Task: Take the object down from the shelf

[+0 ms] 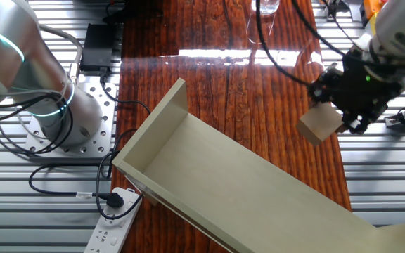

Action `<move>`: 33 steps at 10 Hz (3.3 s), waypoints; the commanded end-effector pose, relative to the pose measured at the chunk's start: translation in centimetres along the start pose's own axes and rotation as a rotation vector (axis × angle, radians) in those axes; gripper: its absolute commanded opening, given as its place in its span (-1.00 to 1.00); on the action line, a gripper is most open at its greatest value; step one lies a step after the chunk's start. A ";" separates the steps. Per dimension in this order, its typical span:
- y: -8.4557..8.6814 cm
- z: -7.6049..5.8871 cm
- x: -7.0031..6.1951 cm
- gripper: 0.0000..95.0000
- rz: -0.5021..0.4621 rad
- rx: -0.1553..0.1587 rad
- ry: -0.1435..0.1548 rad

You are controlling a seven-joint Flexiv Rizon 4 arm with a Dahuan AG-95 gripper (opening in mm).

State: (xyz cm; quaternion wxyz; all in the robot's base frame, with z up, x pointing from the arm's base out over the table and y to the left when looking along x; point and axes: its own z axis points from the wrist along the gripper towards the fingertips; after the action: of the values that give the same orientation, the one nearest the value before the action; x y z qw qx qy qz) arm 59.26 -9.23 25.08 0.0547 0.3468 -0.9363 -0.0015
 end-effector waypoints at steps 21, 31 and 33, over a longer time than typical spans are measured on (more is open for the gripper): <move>7.7 18.5 -6.6 0.20 -0.054 0.008 -0.080; 5.8 3.3 -3.4 -1.00 0.141 0.065 -0.076; 6.2 2.6 -3.1 -1.00 0.159 0.065 -0.079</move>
State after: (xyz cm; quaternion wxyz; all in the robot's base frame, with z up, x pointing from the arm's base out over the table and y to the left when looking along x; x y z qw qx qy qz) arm 57.36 -2.63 21.88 0.0089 0.2792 -0.9600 0.0180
